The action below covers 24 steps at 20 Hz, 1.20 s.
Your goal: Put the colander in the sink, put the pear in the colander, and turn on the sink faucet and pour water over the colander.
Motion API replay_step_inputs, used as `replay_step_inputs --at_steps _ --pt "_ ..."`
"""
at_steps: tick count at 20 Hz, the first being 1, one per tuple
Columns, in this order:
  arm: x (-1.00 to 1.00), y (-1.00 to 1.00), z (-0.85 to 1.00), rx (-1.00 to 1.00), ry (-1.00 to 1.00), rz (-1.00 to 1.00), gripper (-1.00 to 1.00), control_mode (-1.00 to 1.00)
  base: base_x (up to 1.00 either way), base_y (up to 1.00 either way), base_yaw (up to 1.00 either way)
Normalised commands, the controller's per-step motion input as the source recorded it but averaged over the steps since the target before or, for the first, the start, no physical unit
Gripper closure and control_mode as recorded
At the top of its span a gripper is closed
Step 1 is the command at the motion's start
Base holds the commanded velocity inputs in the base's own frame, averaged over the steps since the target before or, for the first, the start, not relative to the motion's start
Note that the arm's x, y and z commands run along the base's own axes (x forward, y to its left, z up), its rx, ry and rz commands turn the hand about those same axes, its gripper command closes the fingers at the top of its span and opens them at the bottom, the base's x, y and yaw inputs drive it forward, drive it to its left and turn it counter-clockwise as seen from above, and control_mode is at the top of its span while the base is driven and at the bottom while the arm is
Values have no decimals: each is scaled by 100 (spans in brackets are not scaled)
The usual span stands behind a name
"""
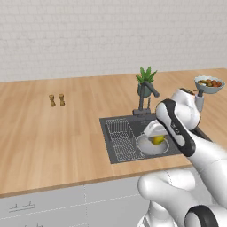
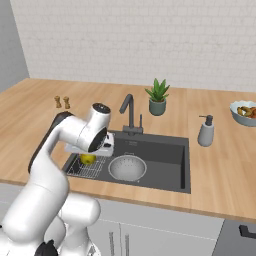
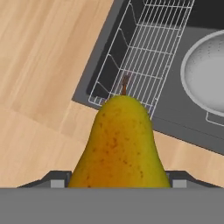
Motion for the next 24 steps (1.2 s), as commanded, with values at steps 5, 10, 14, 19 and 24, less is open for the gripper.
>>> replay_step_inputs --at_steps 5,10,14,19,24 --pt "18 -73 1 8 -4 11 100 -100 0 0 0" --pt "63 -66 0 17 0 28 100 -100 0 0 0" --pt "73 -66 0 12 0 31 100 -100 0 0 0" --pt "56 -43 -9 4 0 27 100 -100 0 0 0" --pt "39 -18 -29 0 -6 21 100 -100 0 0 0"
